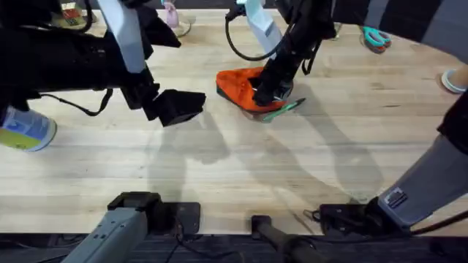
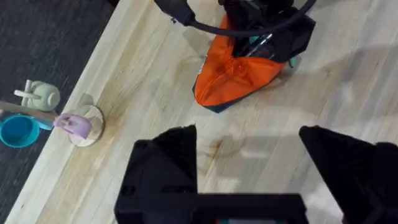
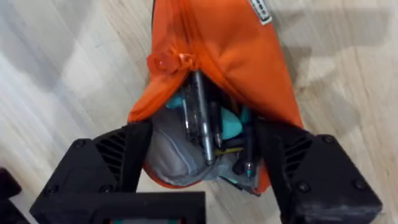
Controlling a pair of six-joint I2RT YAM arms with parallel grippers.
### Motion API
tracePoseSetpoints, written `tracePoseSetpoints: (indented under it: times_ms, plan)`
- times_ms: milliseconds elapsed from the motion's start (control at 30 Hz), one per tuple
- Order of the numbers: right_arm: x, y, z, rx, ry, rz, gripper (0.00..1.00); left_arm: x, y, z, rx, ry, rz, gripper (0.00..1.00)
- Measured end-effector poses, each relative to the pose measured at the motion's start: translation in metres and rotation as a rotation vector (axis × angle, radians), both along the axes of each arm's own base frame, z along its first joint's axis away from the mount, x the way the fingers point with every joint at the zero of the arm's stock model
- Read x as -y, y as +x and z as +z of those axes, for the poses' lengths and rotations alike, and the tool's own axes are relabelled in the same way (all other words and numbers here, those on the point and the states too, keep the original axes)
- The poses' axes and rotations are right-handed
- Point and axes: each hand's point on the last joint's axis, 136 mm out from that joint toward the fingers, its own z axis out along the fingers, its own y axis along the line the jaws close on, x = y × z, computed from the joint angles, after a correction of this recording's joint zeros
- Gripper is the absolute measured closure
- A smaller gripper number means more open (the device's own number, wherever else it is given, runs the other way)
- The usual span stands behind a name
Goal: Unzip the bag, pick up the pens from the table one at a time and place them inside, then zip the bag closed.
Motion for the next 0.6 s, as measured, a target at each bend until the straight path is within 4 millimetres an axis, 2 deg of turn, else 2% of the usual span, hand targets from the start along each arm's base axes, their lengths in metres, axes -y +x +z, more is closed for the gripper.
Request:
tracePoseSetpoints:
  times_ms: [267,367,533,567,600]
  plan:
    - [0.003,-0.005,0.008,-0.017,-0.008,-0.002,0.003,0.000,0.000,0.000,0.000,0.000,0.000,0.008]
    - [0.004,-0.007,0.022,0.010,0.000,-0.004,0.003,0.000,0.000,0.000,0.000,0.000,0.000,0.008]
    - [0.011,-0.005,0.062,0.107,0.044,-0.022,0.003,0.000,0.000,0.000,0.000,0.000,0.000,0.008]
    - [0.023,-0.004,0.094,0.186,0.077,-0.052,0.004,0.000,0.000,0.000,0.000,0.000,0.000,0.008]
    - [0.032,-0.004,0.113,0.236,0.095,-0.074,0.005,0.000,0.000,0.000,0.000,0.000,0.000,0.008]
